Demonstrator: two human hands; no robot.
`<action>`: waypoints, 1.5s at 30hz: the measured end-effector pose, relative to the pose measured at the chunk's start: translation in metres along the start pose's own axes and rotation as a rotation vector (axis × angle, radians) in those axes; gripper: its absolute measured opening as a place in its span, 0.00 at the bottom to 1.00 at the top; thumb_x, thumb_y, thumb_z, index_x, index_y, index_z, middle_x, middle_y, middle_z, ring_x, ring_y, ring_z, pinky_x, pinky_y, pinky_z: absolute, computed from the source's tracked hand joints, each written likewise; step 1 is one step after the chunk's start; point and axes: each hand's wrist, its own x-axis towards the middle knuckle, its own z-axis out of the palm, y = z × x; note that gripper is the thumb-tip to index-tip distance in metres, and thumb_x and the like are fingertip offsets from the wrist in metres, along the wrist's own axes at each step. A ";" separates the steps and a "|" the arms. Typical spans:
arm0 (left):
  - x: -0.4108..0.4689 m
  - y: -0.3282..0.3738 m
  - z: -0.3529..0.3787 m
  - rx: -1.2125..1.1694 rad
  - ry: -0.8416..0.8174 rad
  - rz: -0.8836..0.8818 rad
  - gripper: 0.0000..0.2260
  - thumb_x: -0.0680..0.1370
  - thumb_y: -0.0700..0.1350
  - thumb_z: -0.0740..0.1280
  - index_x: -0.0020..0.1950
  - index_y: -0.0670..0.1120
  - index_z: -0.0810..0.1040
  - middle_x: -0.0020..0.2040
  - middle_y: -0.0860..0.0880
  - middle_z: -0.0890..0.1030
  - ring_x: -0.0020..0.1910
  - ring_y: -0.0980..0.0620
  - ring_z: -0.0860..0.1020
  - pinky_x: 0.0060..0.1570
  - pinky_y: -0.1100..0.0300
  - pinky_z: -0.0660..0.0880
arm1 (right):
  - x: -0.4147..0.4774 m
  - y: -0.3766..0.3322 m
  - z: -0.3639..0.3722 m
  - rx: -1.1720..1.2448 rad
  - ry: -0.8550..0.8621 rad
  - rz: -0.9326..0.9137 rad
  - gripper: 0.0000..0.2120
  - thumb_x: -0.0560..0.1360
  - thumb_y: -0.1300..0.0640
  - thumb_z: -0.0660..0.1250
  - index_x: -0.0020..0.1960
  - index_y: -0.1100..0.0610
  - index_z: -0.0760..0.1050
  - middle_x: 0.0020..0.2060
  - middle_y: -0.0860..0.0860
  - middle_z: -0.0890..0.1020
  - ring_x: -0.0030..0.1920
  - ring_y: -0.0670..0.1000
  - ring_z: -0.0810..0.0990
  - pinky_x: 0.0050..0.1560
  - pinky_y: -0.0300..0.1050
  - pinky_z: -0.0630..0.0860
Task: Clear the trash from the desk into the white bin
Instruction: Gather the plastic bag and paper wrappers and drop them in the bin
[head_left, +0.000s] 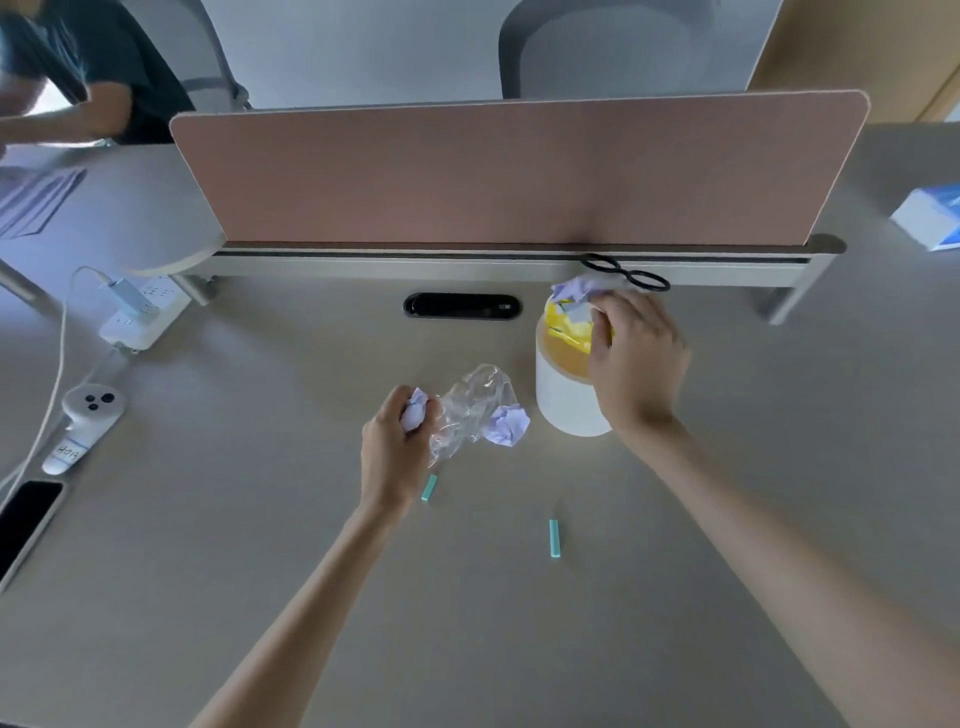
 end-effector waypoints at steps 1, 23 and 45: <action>0.000 0.003 0.002 -0.010 -0.012 0.004 0.07 0.78 0.40 0.65 0.41 0.40 0.73 0.37 0.38 0.81 0.37 0.38 0.76 0.30 0.59 0.69 | 0.000 0.004 0.000 -0.062 -0.040 -0.028 0.10 0.67 0.69 0.71 0.43 0.57 0.81 0.40 0.52 0.85 0.40 0.57 0.81 0.36 0.46 0.71; 0.028 0.104 0.036 -0.358 -0.510 0.147 0.23 0.71 0.35 0.63 0.63 0.46 0.60 0.59 0.46 0.72 0.52 0.56 0.74 0.41 0.69 0.74 | -0.007 0.046 -0.040 0.170 -0.086 0.103 0.11 0.69 0.63 0.58 0.42 0.56 0.80 0.37 0.49 0.84 0.28 0.54 0.76 0.26 0.42 0.70; 0.062 0.102 0.153 0.590 -0.584 0.493 0.16 0.72 0.37 0.66 0.51 0.57 0.81 0.45 0.57 0.75 0.50 0.47 0.76 0.41 0.60 0.71 | -0.043 0.119 -0.049 0.078 -0.298 0.371 0.11 0.70 0.68 0.65 0.39 0.52 0.77 0.31 0.44 0.77 0.28 0.52 0.74 0.31 0.42 0.69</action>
